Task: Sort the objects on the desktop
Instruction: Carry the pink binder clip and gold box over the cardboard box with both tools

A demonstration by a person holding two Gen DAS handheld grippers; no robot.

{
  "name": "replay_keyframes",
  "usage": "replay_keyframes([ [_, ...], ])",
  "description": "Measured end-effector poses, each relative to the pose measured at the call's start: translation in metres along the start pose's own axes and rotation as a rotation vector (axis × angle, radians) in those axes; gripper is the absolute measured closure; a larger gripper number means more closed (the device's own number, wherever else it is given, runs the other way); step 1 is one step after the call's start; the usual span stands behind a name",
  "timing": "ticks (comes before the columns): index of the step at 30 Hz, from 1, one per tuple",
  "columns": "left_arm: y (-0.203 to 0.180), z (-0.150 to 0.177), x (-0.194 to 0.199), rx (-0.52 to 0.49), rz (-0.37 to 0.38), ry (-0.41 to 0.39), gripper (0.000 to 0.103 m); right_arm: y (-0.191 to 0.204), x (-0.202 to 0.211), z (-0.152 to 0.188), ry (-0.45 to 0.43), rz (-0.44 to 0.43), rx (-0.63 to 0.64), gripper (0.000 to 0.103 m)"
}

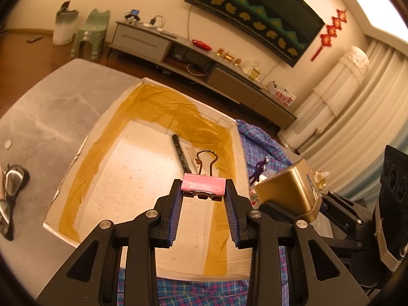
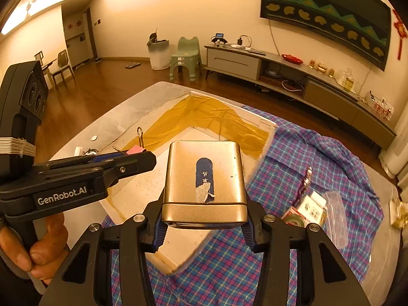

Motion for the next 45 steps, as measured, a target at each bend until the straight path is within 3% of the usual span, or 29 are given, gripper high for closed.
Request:
replay_keyframes([
  [13,0.026,-0.003,-0.003,0.089,-0.011,0.016,0.070,0.014,-0.048,-0.024,0.103,-0.030,0.050,0.054],
  [28,0.045,-0.002,-0.019,0.122,-0.024,0.099,0.070,0.019,-0.110,-0.049,0.255,-0.045,0.101,0.053],
  [45,0.041,0.009,-0.034,-0.027,-0.220,0.165,0.070,0.030,-0.187,-0.069,0.396,-0.001,0.155,0.054],
])
Point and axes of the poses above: each gripper's, at about its wrist camera, not at the fingertips, and x roughly against the way its jaws point, y to its left, z to its underside, the point moved 7 cm from there along -x, roughly the way its jaws point, and after that the axes turned 6 degrees about -x, right-handed, at the moved point
